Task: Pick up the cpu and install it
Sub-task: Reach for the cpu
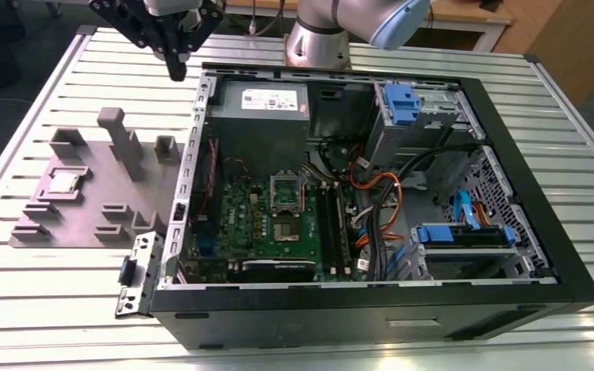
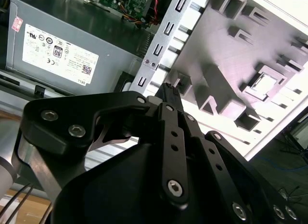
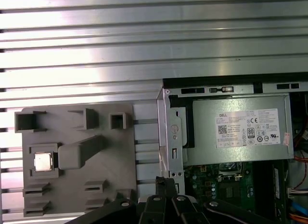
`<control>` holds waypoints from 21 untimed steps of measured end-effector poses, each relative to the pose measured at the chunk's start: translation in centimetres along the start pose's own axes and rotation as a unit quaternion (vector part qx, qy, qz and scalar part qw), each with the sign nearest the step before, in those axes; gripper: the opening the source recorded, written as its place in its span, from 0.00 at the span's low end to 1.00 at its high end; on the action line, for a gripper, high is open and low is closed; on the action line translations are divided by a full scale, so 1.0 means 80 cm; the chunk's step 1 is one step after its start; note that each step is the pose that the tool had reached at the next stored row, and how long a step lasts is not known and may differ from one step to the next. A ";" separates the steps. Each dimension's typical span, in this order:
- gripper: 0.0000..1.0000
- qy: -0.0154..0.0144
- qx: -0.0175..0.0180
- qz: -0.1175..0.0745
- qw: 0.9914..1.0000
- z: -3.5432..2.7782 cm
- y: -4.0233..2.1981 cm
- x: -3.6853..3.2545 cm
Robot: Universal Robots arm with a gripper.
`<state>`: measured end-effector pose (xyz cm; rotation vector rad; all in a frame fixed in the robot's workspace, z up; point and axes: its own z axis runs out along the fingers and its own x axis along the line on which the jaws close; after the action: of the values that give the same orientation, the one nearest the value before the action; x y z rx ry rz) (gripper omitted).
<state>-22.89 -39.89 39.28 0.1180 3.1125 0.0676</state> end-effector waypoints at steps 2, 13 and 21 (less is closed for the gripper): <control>0.11 0.000 0.000 0.000 1.000 0.0000 -0.0001 0.0006; 0.11 0.000 0.000 0.000 1.000 -0.0001 -0.0004 0.0052; 0.11 0.000 0.000 0.000 1.000 -0.0002 -0.0006 0.0082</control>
<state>-23.54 -39.89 39.28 0.1180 3.1125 0.0676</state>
